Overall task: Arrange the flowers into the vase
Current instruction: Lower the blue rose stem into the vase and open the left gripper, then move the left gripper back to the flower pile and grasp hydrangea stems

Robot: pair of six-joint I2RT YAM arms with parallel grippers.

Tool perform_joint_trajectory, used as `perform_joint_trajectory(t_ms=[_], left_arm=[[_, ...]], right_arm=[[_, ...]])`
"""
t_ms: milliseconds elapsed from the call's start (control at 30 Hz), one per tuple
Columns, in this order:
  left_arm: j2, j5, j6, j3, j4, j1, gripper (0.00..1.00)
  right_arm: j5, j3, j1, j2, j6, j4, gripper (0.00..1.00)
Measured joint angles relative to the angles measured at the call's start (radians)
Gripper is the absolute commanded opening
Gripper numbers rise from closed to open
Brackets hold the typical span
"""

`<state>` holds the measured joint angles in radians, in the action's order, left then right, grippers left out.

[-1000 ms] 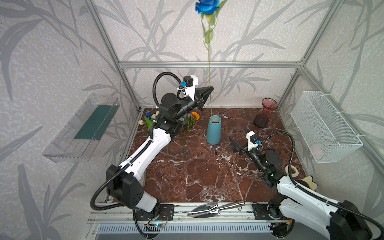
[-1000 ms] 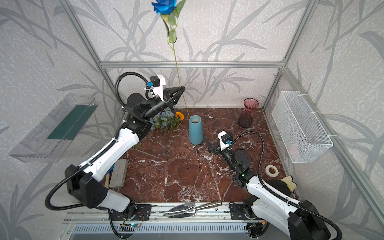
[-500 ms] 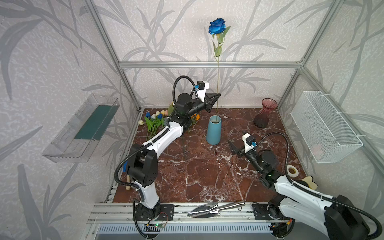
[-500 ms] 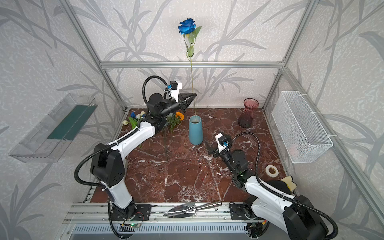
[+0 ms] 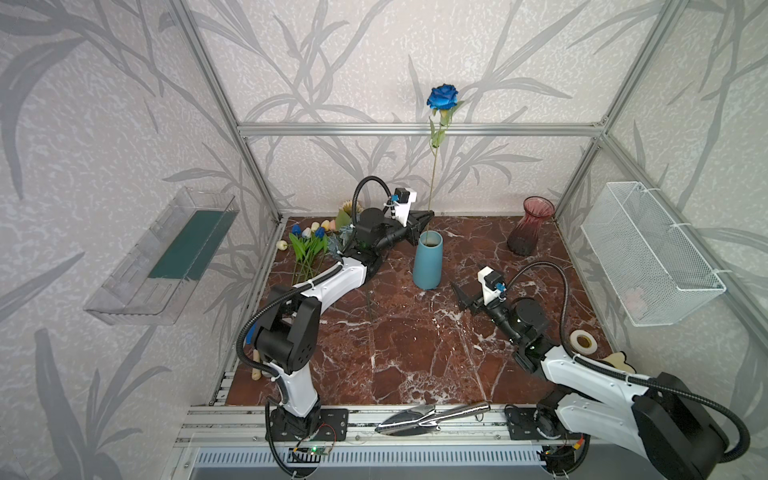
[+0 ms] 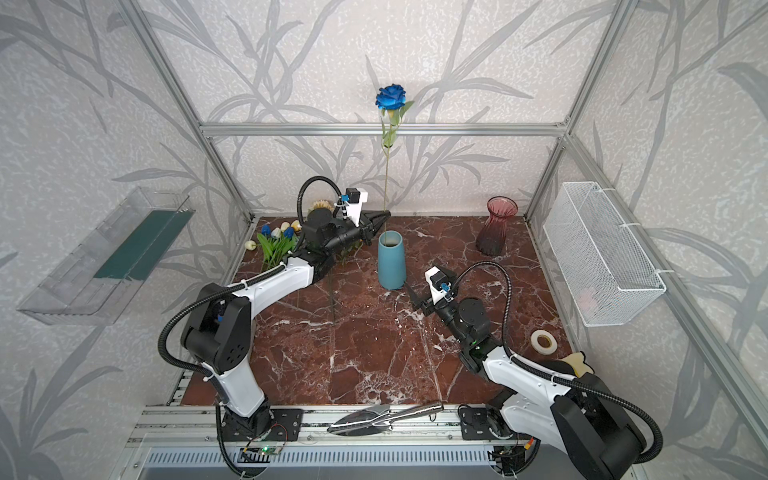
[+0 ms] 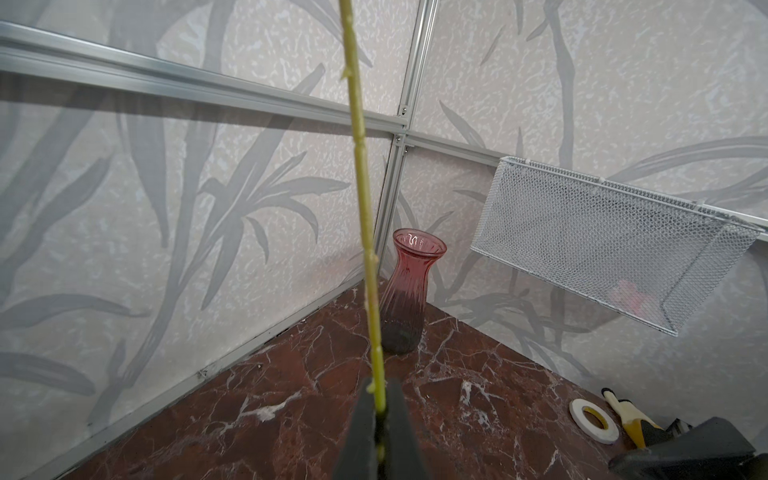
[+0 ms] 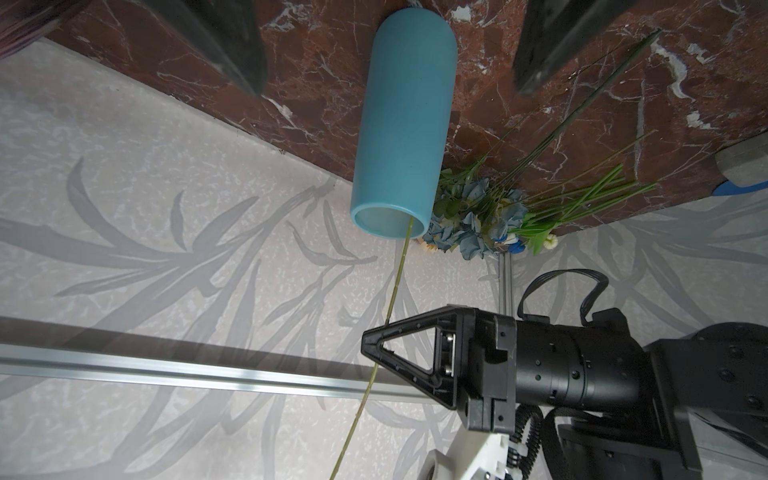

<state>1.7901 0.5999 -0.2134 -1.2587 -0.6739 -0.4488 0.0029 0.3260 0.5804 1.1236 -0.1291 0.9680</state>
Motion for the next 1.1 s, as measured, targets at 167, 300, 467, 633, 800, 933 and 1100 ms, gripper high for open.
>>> perform_joint_trajectory(t_ms=[167,300,467,633,800,933,1100], left_arm=[[0.000,-0.009,0.031,0.072,0.000,0.000,0.07],[0.000,-0.019,0.041,0.122,-0.005,0.000,0.09],[-0.005,-0.027,0.046,0.169,-0.038,0.000,0.16],[-0.024,-0.033,0.044,0.208,-0.068,0.000,0.28],[-0.058,-0.053,0.046,0.243,-0.072,0.000,0.34],[-0.119,-0.073,0.047,0.283,-0.063,0.006,0.38],[-0.227,-0.091,0.035,0.325,-0.037,0.030,0.45]], right_arm=[[-0.009,0.001,0.000,0.040,0.000,0.016,0.93],[-0.014,0.005,0.000,0.066,0.000,0.022,0.93],[-0.023,0.022,0.000,0.080,0.000,0.025,0.93],[-0.029,0.031,0.000,0.084,0.000,0.032,0.93],[-0.030,0.033,0.000,0.086,0.000,0.034,0.93],[-0.030,0.033,0.000,0.086,0.000,0.035,0.93],[-0.031,0.033,0.000,0.086,-0.003,0.035,0.94]])
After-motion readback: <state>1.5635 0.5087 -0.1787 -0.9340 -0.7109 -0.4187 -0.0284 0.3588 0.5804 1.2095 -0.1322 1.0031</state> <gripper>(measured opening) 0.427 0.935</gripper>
